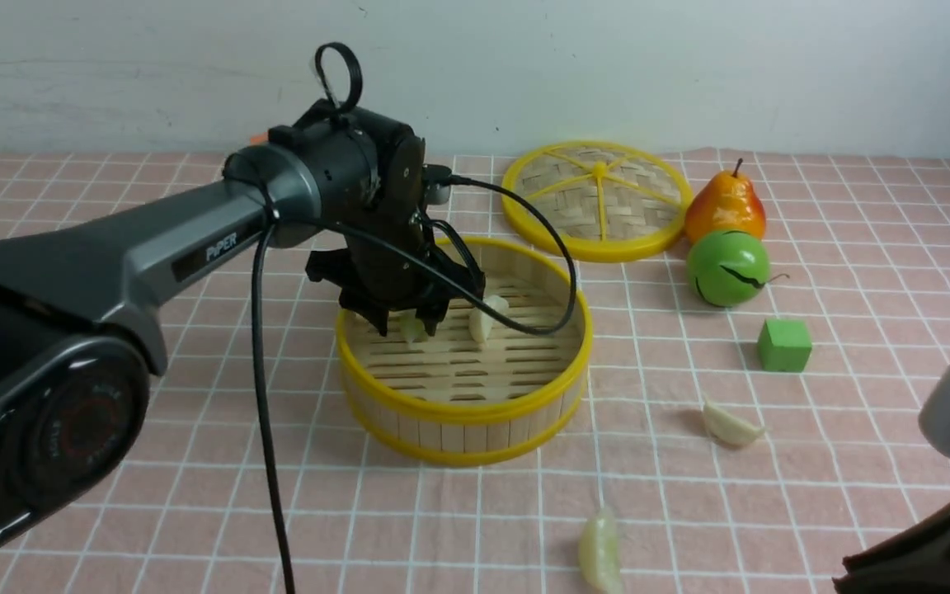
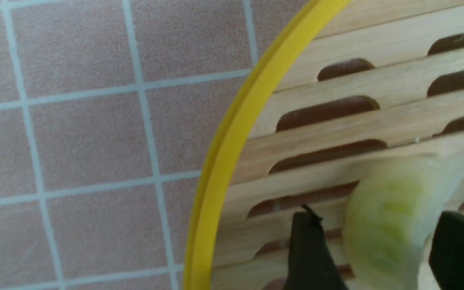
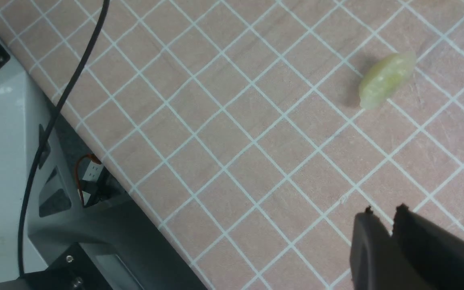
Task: Put the dumplings into the steamer on the table with the pink tablecloth.
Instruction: 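Place the dumpling into the bamboo steamer basket with the left gripper, then reach for and grasp a dumpling lying on the table beside the steamer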
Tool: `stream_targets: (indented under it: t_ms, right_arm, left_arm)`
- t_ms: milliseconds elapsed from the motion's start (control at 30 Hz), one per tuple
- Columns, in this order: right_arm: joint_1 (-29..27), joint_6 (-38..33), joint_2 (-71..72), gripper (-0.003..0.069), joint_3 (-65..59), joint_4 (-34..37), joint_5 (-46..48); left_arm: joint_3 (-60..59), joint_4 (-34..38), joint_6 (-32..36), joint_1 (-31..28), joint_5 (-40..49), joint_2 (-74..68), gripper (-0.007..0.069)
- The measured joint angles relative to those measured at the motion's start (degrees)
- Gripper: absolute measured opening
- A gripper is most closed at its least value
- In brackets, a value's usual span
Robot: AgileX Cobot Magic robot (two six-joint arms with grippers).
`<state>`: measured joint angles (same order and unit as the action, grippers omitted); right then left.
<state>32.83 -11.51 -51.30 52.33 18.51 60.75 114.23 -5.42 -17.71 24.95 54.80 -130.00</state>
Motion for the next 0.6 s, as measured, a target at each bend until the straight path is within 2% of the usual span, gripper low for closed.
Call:
stream_targets:
  t_ms: [167,333,467,600]
  right_arm:
    - [0.0,4.8,-3.9,0.0084,2.2,-6.1,0.3]
    - [0.0,5.4,-9.5,0.0087,5.0,-8.0,0.3]
    - [0.0,5.6,-16.3,0.0107,6.9,-8.1,-1.0]
    - [0.0,6.1,-23.0,0.0177,7.5,-8.0,-4.1]
  left_arm:
    - [6.5,-0.3,1.4,0.0,8.5,8.2,0.0437]
    - [7.5,-0.5,2.6,0.0,12.1,18.7,0.0396]
    - [6.2,-0.8,3.4,0.0,15.1,29.0,0.0241]
    - [0.1,-0.9,3.9,0.0,15.8,38.3,0.0073]
